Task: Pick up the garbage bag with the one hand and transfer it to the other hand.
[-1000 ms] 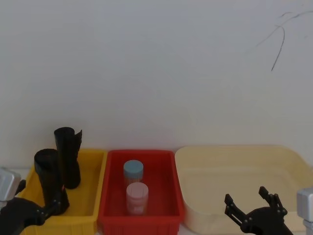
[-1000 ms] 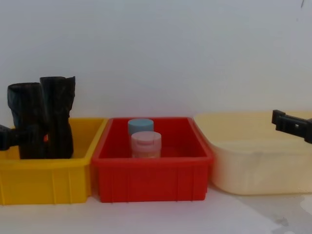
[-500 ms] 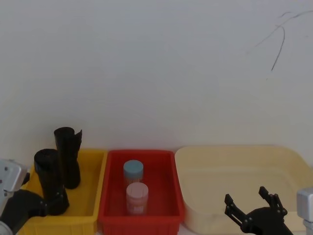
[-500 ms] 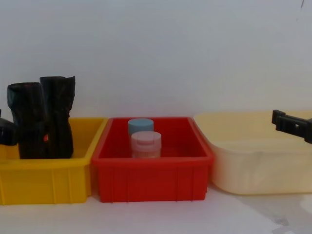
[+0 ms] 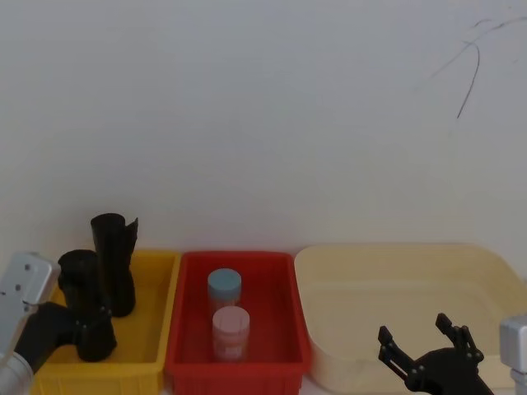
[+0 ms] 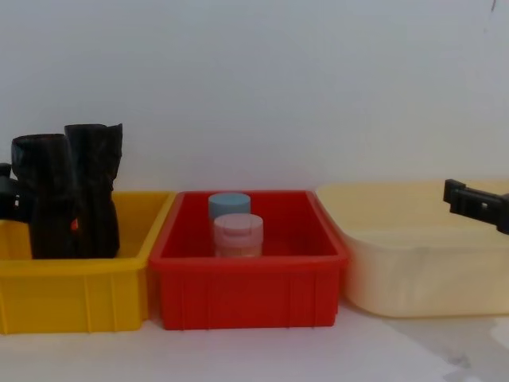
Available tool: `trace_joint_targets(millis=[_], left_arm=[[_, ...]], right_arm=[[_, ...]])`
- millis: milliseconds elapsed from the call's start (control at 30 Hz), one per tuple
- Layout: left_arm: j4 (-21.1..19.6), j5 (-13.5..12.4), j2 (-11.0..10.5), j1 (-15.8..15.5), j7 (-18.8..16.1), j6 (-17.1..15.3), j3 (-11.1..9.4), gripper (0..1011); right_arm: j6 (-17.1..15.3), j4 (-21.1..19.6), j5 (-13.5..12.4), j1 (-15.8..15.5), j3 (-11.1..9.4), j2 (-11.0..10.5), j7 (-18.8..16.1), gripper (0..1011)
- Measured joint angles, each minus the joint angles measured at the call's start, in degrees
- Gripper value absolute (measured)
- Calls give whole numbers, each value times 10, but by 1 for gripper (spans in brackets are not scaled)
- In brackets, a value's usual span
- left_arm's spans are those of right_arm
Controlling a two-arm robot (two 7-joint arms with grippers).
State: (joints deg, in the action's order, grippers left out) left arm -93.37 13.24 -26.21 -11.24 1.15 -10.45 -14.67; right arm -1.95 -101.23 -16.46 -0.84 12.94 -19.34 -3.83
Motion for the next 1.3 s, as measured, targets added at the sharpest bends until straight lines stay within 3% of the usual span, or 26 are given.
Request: trace_joint_targets(millis=[367,900,1300], left_arm=[[14,-20,8,-18,-12,-8,-5,992],[22,-31,12,-28,-18,-12,-8,618],[19,-32,11,-27,-15,-13,-7,544]], right_arm=[[0,0,0,0,0,0,0,1000],[0,0,0,0,0,0,0,1000],[0,0,0,0,0,0,0,1000]])
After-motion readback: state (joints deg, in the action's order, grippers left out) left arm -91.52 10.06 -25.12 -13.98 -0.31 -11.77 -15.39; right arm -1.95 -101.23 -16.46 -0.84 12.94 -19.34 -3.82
